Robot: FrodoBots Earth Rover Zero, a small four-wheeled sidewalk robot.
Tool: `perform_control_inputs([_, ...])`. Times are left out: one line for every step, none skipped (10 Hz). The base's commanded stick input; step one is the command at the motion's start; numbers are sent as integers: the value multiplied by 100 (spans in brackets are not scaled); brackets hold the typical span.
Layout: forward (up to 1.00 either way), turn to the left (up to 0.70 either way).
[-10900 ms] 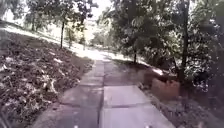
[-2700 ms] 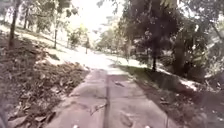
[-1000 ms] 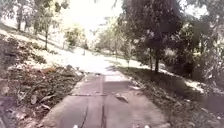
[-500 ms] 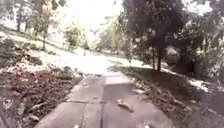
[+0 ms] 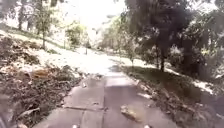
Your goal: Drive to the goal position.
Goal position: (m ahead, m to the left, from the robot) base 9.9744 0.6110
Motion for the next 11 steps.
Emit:
perform_control_inputs([45, 0])
perform_control_inputs([45, 0])
perform_control_inputs([45, 0])
perform_control_inputs([45, 0])
perform_control_inputs([45, 0])
perform_control_inputs([45, 0])
perform_control_inputs([45, 0])
perform_control_inputs([45, 7])
perform_control_inputs([45, 22])
perform_control_inputs([45, 27])
perform_control_inputs([45, 27])
